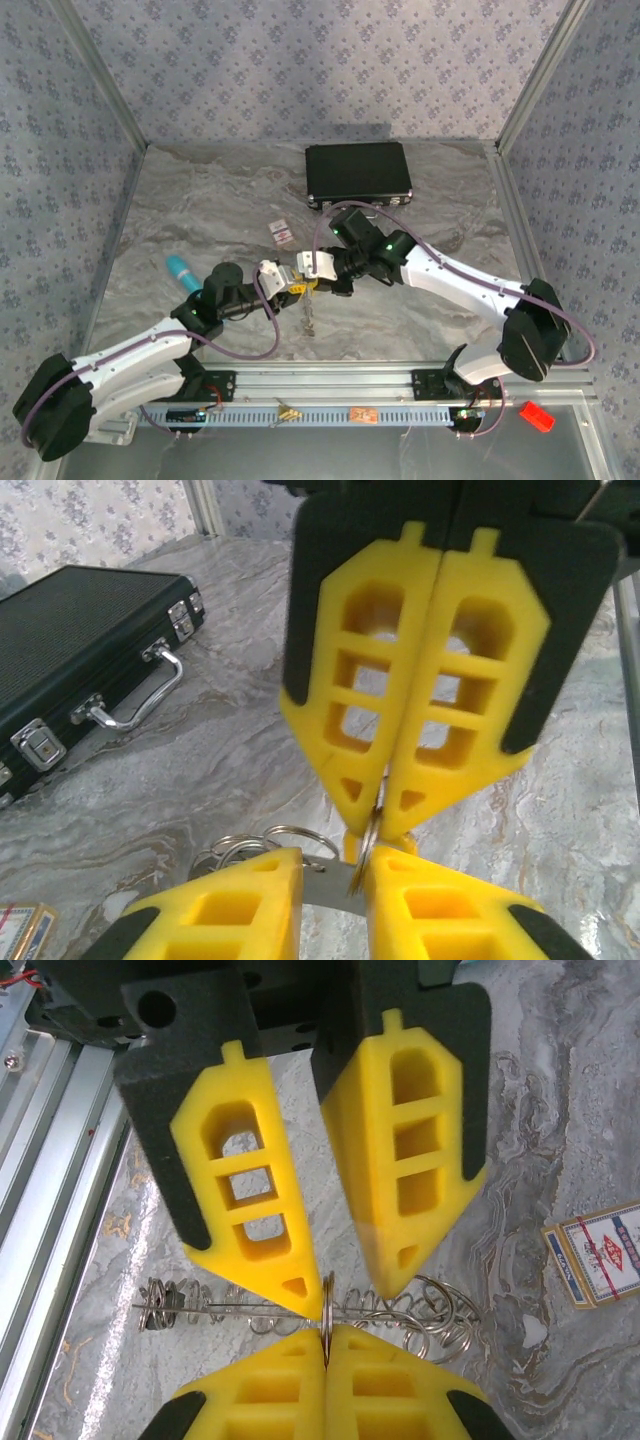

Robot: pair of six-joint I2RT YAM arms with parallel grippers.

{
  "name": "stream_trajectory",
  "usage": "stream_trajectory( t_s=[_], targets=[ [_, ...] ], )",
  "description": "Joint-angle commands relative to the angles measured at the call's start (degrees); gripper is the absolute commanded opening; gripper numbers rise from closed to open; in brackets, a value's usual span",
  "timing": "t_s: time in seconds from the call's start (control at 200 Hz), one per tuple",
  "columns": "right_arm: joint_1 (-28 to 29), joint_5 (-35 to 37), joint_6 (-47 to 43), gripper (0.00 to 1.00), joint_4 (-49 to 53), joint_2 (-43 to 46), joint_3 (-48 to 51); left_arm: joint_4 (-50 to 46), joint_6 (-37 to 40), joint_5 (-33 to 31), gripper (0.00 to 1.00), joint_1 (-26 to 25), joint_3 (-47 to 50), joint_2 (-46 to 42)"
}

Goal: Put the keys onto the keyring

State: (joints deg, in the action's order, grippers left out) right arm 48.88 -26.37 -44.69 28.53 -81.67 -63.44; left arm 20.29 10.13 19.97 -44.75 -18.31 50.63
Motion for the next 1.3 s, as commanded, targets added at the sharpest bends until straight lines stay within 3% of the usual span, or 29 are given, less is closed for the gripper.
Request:
stream_trajectory(
  t_s=[0.0, 0.095, 0.305, 0.435, 0.63, 1.089, 1.294],
  targets=[
    [0.5, -0.6, -1.0, 0.0, 1.1, -0.2, -2.4, 1.3, 0.5, 1.6, 0.17, -0.1, -2.4, 0.3],
    [0.5, -1.5, 0.0, 0.0, 0.2, -0.1, -2.3, 1.8, 0.3, 1.9, 0.15, -0.2, -2.5, 0.8],
    [-0.6, -4.2, 4.4, 0.0, -4.9, 1.2, 0.7, 3.1, 0.2, 3.2, 0.0, -0.1, -2.2, 1.0],
    [-3.9, -7.4, 10.2, 0.25, -11.7, 3.9, 5.7, 5.4, 0.2, 3.1, 0.0, -0.1, -0.7, 0.4],
    [-7.0, -11.4, 17.1, 0.33, -20.1, 7.7, 12.9, 8.7, 0.4, 2.3, 0.0, -0.1, 0.9, 0.2],
    [-7.0, -11.6, 18.8, 0.33, -22.2, 7.4, 14.0, 11.2, 0.9, 2.4, 0.0, -0.1, 1.7, -0.2],
    [-6.7, -11.8, 17.6, 0.22, -20.4, 5.9, 12.9, 11.1, 0.9, 2.7, 0.0, -0.1, 1.7, -0.5]
  ],
)
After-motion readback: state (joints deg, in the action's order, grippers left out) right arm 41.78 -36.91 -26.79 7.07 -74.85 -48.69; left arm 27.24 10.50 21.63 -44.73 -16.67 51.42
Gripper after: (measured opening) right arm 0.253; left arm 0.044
